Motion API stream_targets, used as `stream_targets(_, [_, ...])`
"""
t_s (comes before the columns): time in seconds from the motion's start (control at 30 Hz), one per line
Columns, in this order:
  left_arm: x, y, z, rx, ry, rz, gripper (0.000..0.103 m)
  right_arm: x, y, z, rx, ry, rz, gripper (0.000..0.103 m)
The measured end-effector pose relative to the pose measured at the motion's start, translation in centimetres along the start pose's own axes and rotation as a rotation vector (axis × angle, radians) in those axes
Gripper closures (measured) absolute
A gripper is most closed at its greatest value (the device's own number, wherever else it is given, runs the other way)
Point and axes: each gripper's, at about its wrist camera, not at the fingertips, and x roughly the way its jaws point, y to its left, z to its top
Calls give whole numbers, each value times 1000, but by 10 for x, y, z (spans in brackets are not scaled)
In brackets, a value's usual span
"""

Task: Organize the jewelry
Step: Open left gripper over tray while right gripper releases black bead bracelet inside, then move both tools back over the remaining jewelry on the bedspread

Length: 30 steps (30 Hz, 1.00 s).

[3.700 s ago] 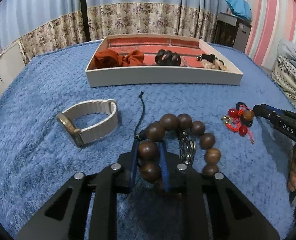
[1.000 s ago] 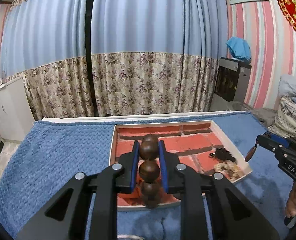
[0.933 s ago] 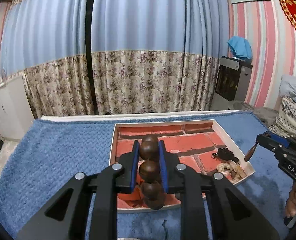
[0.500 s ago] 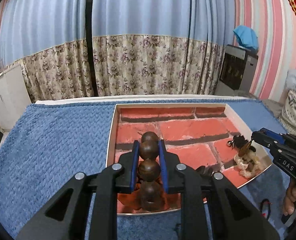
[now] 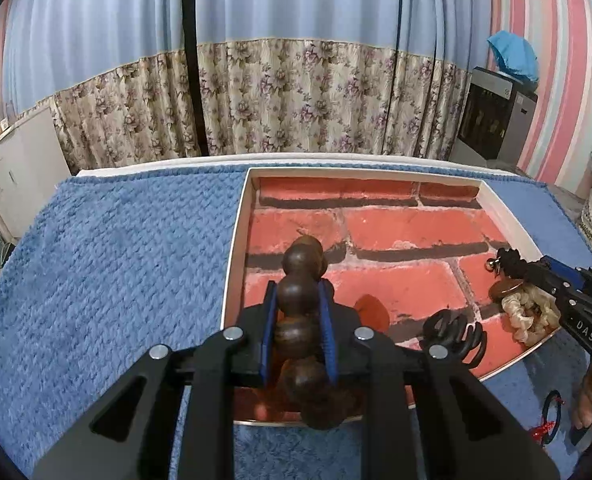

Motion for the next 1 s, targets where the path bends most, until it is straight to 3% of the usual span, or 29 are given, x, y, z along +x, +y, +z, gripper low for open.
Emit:
stream_targets(0.2, [-1,-2,-1,9,-7,24,81,2,-6,-3,10,2,-1,77])
stream_targets(0.27, [-2,-3,-1,15,-6,32,70,2,-6,-3,12,0,-4,77])
stream_targets(0.33, [-5,-5,-1,19,-23,50,52,2,-7,-3,17,-2,-1,77])
stream_targets(0.57, [-8,-7,-2,31,-37,65,51,0,-7,-3,16,-22,-4,76])
stream_targets(0.7, [-9,-7,-1,29,-39,64,51,-6,-6,-3,24,-35,-13,60])
stream_targets(0.87, [-12,-6,2,6,-42,38,51,-11,-8,-1,37,-48,-22,59])
stream_targets(0.93, [-15,-5,4,-1,-45,22,51,-14,-9,0,46,-56,-24,46])
stream_targets(1.0, [-20,-4,6,-2,-54,14,51,-21,-12,2,60,-71,-24,44])
